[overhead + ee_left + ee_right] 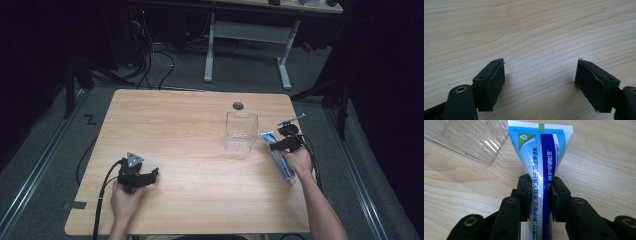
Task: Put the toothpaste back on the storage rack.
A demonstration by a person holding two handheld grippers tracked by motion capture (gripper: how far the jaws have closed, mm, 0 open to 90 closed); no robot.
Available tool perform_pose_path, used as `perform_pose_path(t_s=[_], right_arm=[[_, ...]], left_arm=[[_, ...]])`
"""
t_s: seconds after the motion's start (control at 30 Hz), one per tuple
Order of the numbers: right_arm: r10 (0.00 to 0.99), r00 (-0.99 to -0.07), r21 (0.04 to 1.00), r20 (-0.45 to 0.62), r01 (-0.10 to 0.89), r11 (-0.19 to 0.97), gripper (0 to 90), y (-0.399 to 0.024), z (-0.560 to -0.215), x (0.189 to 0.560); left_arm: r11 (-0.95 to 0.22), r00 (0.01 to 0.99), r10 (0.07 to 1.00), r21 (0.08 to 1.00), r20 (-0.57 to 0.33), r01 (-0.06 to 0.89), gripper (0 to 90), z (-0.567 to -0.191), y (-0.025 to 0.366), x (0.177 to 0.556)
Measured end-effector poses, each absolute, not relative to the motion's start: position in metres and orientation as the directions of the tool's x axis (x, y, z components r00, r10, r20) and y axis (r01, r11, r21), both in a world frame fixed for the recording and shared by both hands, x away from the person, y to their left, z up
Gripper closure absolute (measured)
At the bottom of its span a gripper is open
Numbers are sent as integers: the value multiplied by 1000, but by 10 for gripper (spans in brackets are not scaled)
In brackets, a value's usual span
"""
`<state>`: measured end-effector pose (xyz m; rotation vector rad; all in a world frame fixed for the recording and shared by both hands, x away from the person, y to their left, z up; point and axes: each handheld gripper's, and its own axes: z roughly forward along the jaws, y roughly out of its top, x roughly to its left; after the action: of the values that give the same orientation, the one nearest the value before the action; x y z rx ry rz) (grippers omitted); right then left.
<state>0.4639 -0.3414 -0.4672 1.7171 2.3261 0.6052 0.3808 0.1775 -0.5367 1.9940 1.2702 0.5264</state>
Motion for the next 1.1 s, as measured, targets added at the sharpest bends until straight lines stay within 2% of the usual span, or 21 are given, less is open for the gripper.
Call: perform_pose_path(t_s=[1.1], right_arm=[[905, -394, 599, 163, 768, 226, 749, -351, -430, 427]], left_arm=[[-272, 435, 900, 742, -30, 613, 244, -537, 177, 381]])
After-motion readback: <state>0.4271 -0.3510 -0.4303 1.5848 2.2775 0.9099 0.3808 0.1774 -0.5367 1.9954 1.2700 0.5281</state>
